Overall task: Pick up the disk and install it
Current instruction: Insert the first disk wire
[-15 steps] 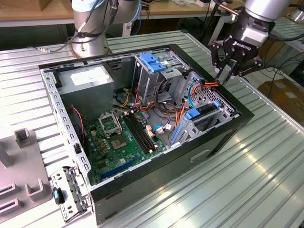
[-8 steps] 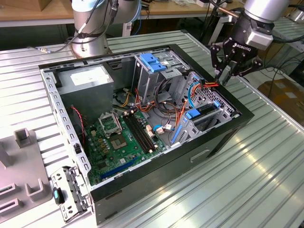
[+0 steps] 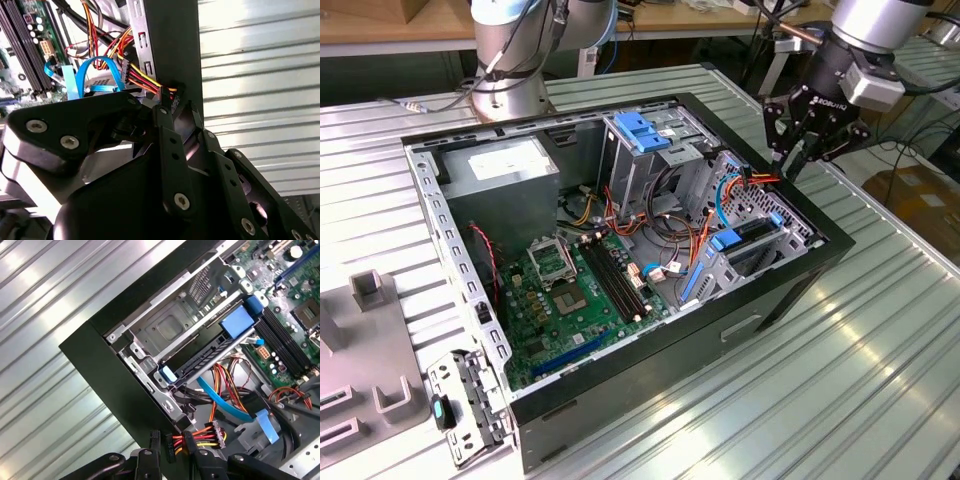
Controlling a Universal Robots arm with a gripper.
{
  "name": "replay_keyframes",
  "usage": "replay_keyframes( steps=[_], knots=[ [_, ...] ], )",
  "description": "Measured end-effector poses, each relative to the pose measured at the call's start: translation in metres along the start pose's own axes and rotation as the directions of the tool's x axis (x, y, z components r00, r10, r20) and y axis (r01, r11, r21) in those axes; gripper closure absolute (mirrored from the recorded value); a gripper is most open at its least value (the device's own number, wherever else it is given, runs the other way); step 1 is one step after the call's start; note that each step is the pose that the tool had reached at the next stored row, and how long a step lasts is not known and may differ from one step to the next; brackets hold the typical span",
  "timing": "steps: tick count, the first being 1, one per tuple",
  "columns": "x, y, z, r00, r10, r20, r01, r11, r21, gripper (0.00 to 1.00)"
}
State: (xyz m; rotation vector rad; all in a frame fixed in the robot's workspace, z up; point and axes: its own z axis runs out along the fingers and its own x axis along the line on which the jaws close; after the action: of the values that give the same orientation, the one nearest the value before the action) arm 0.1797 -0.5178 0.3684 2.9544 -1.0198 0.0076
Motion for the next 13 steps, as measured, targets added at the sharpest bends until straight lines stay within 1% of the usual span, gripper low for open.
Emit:
replay_keyframes(
  steps=[1, 3, 9, 10, 12, 13],
  knots=[
    [0.0, -0.0003, 0.0008, 0.9999, -0.015, -0.0003, 0.015, 0.9999, 0.0, 0.69],
    [-0.0002, -0.0009, 0.0021, 0.9997, -0.026, 0.0, 0.026, 0.9997, 0.0006, 0.69],
    [-0.0002, -0.0009, 0.0022, 0.9997, -0.026, -0.0002, 0.026, 0.9997, 0.0005, 0.69],
    [-0.0002, -0.0009, 0.0021, 0.9997, -0.026, -0.0002, 0.026, 0.9997, 0.0005, 0.7],
    [-0.0001, -0.001, -0.0007, 0.9997, -0.026, 0.0, 0.026, 0.9997, 0.0005, 0.83],
    [0.0, -0.001, -0.0034, 0.9997, -0.026, 0.0004, 0.026, 0.9997, 0.0002, 0.83]
  ],
)
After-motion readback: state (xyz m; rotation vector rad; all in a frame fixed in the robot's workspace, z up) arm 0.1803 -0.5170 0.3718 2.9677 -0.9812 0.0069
